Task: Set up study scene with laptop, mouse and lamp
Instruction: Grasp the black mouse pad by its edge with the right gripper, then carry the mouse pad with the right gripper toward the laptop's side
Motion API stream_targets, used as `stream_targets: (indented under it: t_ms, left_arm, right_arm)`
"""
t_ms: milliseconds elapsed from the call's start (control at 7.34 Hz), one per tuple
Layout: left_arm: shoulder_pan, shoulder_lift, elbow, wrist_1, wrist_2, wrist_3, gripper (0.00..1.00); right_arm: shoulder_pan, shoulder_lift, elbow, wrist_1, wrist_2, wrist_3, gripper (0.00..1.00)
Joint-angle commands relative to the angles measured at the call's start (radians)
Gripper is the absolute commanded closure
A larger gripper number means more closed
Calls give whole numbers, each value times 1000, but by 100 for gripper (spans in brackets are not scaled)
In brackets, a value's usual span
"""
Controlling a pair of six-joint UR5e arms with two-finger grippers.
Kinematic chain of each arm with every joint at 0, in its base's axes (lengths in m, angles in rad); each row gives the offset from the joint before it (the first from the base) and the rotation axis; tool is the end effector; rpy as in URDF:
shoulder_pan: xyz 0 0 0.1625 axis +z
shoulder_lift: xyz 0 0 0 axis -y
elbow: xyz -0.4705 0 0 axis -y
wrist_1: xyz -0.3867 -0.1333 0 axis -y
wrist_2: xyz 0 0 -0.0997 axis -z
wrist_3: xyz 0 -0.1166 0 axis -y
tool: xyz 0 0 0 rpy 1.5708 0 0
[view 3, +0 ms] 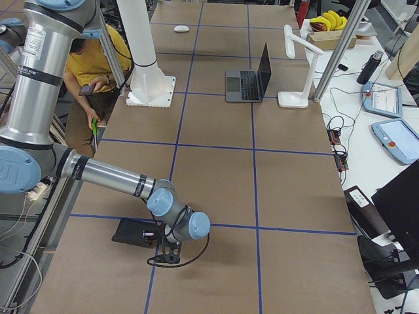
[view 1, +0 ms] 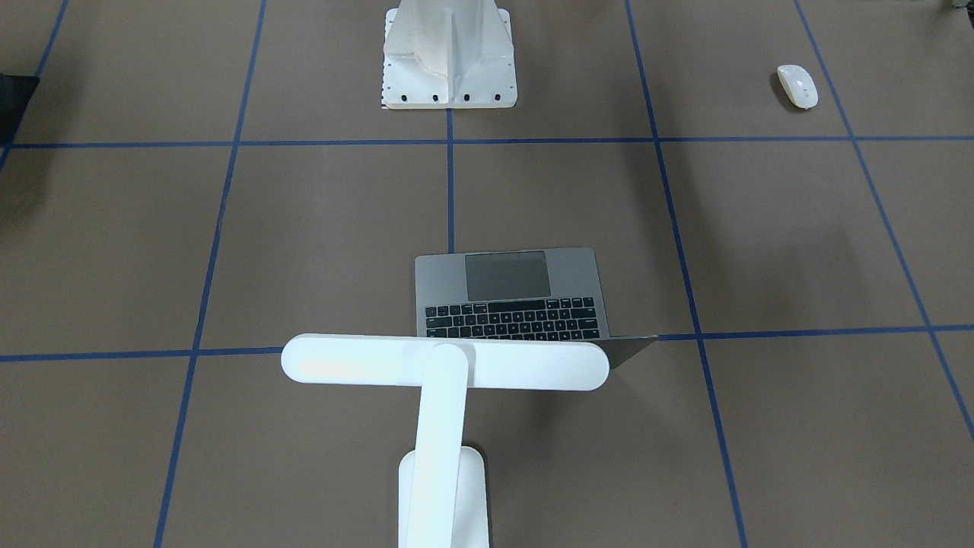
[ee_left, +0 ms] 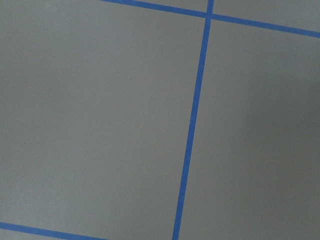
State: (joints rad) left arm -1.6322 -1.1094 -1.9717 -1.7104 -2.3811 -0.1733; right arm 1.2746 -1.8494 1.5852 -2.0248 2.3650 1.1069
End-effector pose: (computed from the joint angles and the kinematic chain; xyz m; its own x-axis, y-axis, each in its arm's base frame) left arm -0.0661 -0.2787 0.6794 0.6706 -0.1569 -0.7250 0.1795 0.9827 -0.0467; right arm -0.0295 -0.2683 0.8430 0.5578 0.7534 -0.3482 -0.6237 0.1037 -0.7748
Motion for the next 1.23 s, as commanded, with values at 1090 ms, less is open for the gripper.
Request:
stream_targets:
  t_ms: [1090]
  left_arm:
    - [0, -10, 25, 0, 2, -2, 0]
  right_arm:
    - [-133, 594, 214, -170, 117, 499, 100]
